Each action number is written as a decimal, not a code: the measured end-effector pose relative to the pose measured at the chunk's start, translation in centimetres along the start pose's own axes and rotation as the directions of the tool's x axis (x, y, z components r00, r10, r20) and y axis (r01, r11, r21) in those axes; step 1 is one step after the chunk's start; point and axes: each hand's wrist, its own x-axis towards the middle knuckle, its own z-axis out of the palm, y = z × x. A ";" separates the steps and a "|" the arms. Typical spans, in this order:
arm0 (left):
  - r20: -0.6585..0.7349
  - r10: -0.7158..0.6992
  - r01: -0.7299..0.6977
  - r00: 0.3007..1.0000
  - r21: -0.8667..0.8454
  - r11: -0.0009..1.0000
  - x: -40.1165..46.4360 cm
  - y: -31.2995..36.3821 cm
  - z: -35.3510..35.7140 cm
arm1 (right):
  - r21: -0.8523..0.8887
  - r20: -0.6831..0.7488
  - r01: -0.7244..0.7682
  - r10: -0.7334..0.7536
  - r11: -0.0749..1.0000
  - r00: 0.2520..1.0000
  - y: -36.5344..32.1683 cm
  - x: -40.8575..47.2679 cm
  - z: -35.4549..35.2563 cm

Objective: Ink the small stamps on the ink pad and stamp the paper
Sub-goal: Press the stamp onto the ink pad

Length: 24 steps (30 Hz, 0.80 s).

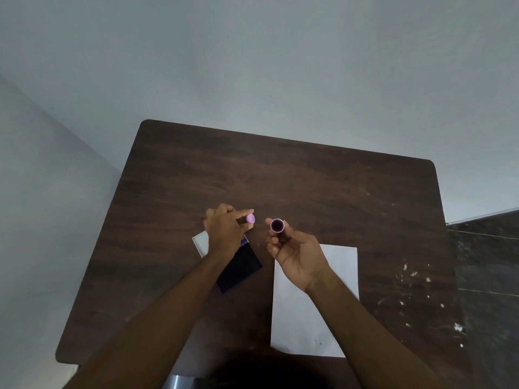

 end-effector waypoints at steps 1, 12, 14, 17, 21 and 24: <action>0.010 -0.038 0.039 0.999 -0.015 0.999 0.1 -0.1 0.1 | -0.004 0.000 0.002 -0.002 1.000 1.000 -0.1 0.1 0.0; 0.043 0.097 -0.104 0.994 0.219 0.970 0.2 -0.5 0.8 | 0.005 0.005 -0.004 0.004 1.000 1.000 -0.2 0.6 0.3; 0.100 0.130 -0.145 0.986 0.162 0.976 0.0 0.2 0.3 | 0.013 0.006 -0.001 0.001 1.000 1.000 -0.2 0.6 0.3; 0.159 0.170 -0.128 0.972 -0.243 0.962 -1.4 1.6 -1.6 | 0.002 0.014 0.008 -0.008 1.000 1.000 -0.2 0.6 0.4; 0.072 0.282 -0.232 0.957 -0.397 0.888 -4.6 2.8 -4.5 | -0.021 0.011 0.019 -0.019 1.000 1.000 0.0 0.6 0.5; 0.112 0.268 -0.209 0.957 -0.378 0.902 -6.2 3.2 -5.4 | -0.038 0.014 0.011 -0.010 0.999 1.000 0.3 0.3 0.9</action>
